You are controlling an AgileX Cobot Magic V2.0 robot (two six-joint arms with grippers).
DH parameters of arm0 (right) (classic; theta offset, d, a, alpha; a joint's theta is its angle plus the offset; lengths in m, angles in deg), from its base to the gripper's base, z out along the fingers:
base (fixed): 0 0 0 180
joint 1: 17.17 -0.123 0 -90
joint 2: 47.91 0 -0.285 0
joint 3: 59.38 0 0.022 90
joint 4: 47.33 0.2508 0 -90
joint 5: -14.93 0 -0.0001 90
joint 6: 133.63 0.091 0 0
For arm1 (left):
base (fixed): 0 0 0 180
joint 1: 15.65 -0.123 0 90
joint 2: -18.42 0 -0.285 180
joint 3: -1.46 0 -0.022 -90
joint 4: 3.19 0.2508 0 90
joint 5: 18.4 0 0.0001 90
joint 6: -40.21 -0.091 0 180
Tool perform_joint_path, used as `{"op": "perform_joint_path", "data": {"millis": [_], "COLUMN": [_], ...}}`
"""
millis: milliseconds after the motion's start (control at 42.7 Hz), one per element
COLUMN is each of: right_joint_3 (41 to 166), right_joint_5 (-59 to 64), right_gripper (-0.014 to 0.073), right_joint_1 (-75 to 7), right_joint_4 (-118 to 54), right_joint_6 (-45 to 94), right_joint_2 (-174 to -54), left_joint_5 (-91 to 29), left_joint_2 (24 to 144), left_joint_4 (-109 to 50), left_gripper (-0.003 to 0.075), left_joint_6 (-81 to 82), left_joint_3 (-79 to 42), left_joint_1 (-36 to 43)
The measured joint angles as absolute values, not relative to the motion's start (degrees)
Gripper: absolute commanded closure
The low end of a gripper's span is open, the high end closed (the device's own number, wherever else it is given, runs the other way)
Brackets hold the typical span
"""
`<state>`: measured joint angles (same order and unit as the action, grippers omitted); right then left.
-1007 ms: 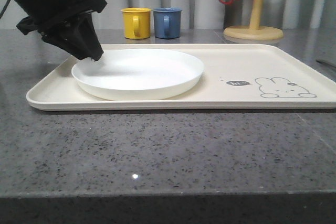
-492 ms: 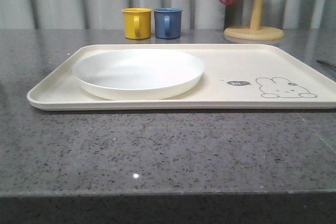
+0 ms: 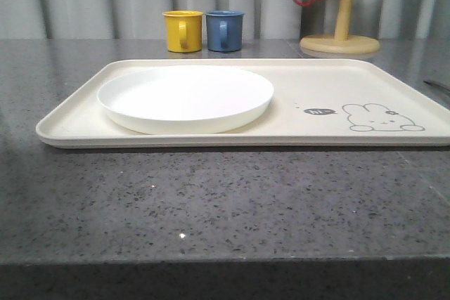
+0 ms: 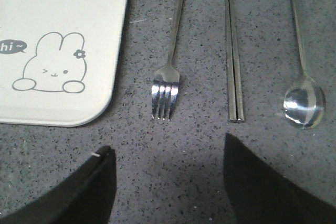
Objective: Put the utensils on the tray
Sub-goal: 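Open the left gripper and lift it away from the plate, then grasp the steel fork with the right gripper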
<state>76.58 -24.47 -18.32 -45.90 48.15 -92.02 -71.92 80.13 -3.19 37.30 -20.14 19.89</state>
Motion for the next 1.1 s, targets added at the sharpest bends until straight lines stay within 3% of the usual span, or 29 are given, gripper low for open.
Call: {"op": "perform_joint_path", "data": {"millis": [187,492,1100], "right_joint_3": [82.1,96.6,116.4], "right_joint_5": [-29.6,-41.5,-43.0], "right_gripper": [0.0128,0.0128,0.013], "right_joint_1": [-18.3,-18.3,-18.3], "right_joint_4": [-45.9,-45.8,-46.1], "right_joint_6": [48.1,48.1,48.7], "right_joint_2": [-97.9,-118.5,-147.7], "left_joint_5": [-72.0,-72.0,-72.0], "left_joint_2": [77.8,77.8,77.8], "left_joint_4": [-3.2,-3.2,-3.2], "left_gripper": [0.0302,0.0303,0.0302], "left_joint_6": [37.7,37.9,38.0], "left_joint_3": [-21.8,-21.9,-21.9], "left_joint_1": [19.9,19.9,19.9]}}
